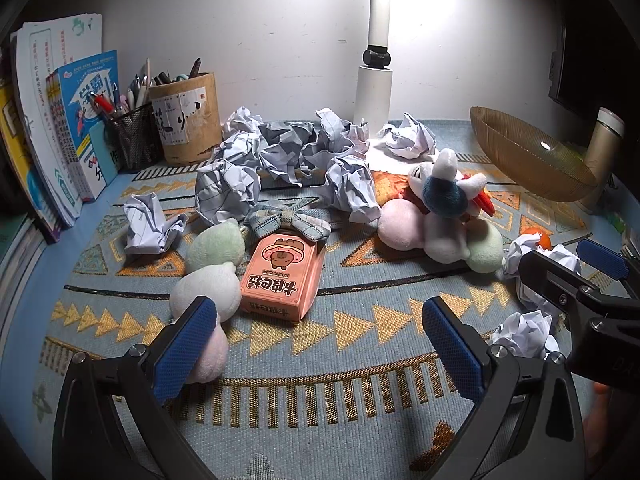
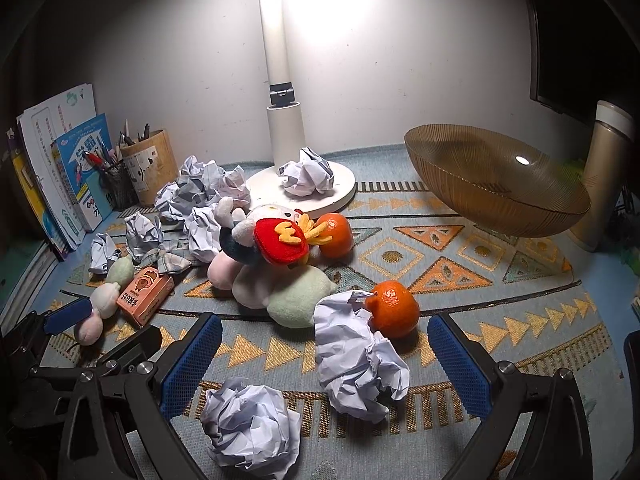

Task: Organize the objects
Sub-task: 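Move both tools toward the crumpled paper balls on the rug, then grasp a crumpled paper ball with the right gripper while the left gripper grasps another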

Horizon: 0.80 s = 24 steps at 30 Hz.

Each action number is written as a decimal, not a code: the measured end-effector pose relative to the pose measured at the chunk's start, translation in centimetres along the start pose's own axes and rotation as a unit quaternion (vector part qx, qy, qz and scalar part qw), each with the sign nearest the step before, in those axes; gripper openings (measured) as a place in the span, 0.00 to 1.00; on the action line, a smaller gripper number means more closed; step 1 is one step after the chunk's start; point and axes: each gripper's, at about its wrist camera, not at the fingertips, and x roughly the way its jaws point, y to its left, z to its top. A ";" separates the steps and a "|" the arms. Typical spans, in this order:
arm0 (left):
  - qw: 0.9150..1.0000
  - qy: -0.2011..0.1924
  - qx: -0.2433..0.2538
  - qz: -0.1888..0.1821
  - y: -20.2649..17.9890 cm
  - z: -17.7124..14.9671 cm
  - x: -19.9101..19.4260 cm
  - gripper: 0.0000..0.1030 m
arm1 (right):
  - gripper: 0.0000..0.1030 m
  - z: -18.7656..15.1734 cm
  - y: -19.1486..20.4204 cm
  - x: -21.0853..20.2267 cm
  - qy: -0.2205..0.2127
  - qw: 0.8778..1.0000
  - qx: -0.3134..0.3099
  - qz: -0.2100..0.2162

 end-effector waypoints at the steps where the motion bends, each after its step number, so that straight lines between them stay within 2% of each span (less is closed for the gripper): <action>1: 1.000 0.000 0.000 0.000 0.0 0.0 0.0 1.00 | 1.00 0.0 0.0 0.0 0.001 1.000 0.000 0.000; 14: 1.000 0.000 0.000 0.000 0.0 0.0 0.0 1.00 | 1.00 0.0 0.2 0.1 0.001 1.000 0.000 0.000; 17: 1.000 -0.001 -0.001 -0.001 0.1 0.0 -0.1 1.00 | 1.00 0.0 -0.1 -0.4 -0.010 1.000 0.005 -0.005; 22: 1.000 -0.009 -0.016 -0.016 1.1 0.0 -0.9 0.99 | 1.00 0.3 -3.4 -3.5 -0.046 0.998 0.048 0.010; 24: 0.999 -0.018 -0.020 -0.026 1.5 -0.2 -1.9 0.99 | 1.00 0.1 -4.7 -4.3 -0.042 0.998 0.048 -0.005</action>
